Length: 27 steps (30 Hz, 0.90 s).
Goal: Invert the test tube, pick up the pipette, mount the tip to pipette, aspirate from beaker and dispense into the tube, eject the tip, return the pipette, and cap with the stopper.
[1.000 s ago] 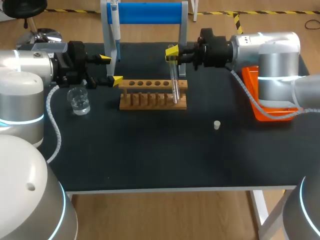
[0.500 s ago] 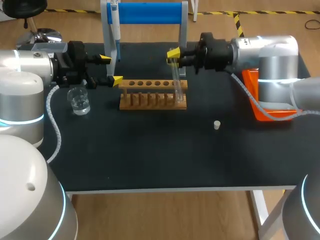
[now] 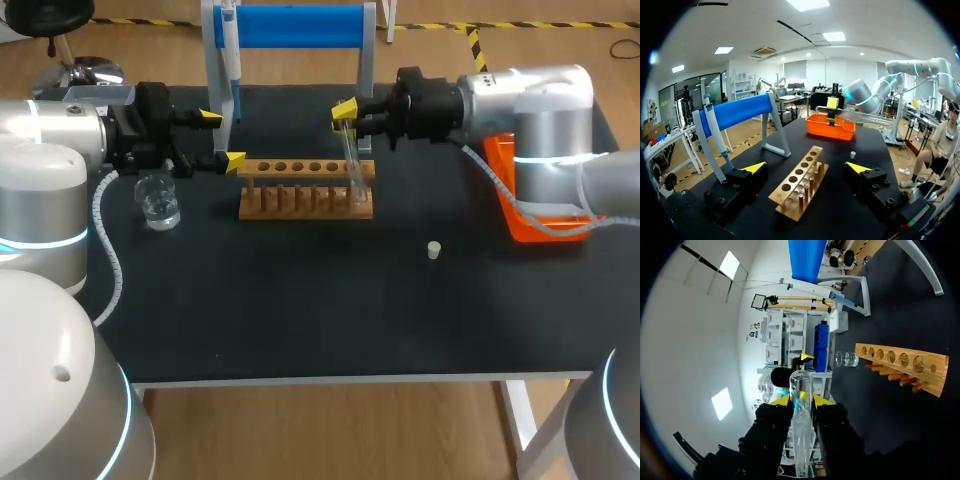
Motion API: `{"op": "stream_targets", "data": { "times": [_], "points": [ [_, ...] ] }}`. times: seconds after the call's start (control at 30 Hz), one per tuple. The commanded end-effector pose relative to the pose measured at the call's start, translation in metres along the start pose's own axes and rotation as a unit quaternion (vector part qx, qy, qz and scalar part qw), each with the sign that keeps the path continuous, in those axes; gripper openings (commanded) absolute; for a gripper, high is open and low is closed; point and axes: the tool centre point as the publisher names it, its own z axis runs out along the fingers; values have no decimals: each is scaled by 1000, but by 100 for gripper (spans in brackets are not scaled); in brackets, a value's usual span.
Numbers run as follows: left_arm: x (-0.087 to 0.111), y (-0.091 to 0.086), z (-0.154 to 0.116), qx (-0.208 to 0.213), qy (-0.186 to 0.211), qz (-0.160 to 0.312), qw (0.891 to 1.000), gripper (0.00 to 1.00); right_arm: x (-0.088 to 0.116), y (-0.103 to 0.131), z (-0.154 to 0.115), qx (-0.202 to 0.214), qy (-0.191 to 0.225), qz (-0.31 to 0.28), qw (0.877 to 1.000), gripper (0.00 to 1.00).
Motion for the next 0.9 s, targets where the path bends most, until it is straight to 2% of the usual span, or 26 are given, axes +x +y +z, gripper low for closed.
{"op": "stream_targets", "data": {
  "times": [0.03, 0.37, 0.4, 0.43, 0.5, 0.6, 0.67, 0.73, 0.77, 0.8, 0.9],
  "points": [
    [1, 0, 0, 0, -1, 0, 1000, 100, 0, 0, -1, -1, -1, 3, 1000, 0],
    [1, 0, 0, 0, -1, 0, 1000, 100, 0, 0, -2, -4, 1, 7, 1000, 0],
    [7, -8, 1, 28, 0, 53, 998, 100, 0, 0, -2, -4, 1, 7, 1000, 0],
    [13, -15, 3, 50, 9, 101, 994, 100, 0, 0, -2, -4, 1, 7, 1000, 0],
    [25, -25, 6, 86, 23, 164, 982, 100, 0, 0, -2, -4, 1, 7, 1000, 0],
    [38, -31, 10, 133, 51, 230, 963, 100, 0, 0, -2, -4, 1, 7, 1000, 0],
    [48, -33, 10, 166, 74, 285, 941, 100, 0, 0, -2, -4, 1, 7, 1000, 0],
    [56, -34, 8, 185, 69, 322, 926, 100, 0, 0, -2, -4, 1, 7, 1000, 0],
    [58, -35, 7, 191, 72, 330, 922, 100, 0, 0, -2, -4, 1, 7, 1000, 0],
    [58, -35, 7, 187, 78, 317, 926, 100, 0, 0, -2, -4, 1, 7, 1000, 0],
    [58, -35, 7, 187, 78, 317, 926, 100, 0, 0, -2, -4, 1, 7, 1000, 0]
  ]
}}
